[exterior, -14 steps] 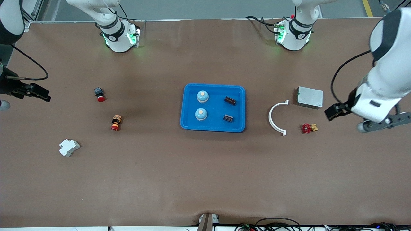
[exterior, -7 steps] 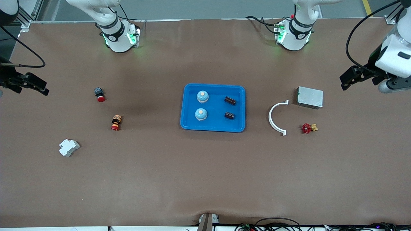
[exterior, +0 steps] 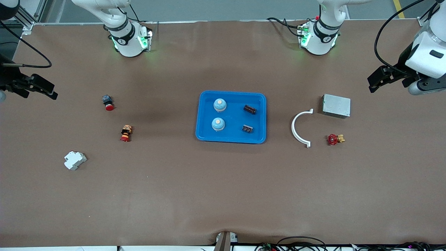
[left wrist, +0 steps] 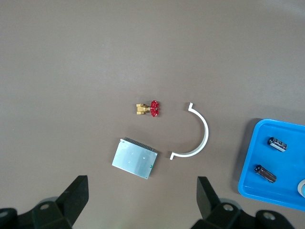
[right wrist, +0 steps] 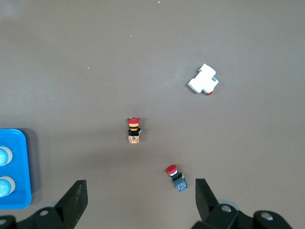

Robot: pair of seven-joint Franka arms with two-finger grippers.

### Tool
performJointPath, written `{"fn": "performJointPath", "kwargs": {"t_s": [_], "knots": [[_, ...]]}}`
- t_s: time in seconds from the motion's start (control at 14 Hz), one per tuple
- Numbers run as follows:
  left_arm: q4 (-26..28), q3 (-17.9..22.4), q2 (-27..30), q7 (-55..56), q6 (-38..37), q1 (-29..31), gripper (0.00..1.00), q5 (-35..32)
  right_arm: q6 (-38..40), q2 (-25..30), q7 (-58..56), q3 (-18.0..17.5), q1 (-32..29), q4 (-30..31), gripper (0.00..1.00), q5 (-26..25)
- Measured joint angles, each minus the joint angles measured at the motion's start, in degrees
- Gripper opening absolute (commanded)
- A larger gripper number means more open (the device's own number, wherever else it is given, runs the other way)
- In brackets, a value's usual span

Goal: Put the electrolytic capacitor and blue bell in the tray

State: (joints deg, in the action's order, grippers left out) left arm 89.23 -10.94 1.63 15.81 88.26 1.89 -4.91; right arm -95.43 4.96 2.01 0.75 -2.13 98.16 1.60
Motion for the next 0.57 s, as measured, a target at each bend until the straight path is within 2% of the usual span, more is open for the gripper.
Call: {"fn": "performJointPath", "kwargs": {"t_s": [0.57], "knots": [[0.0,0.3,0.0,-0.1,0.0,0.7,1.00,0.0,0.1,1.2,0.3,-0.1,0.7,-1.9,1.00,0.0]]}}
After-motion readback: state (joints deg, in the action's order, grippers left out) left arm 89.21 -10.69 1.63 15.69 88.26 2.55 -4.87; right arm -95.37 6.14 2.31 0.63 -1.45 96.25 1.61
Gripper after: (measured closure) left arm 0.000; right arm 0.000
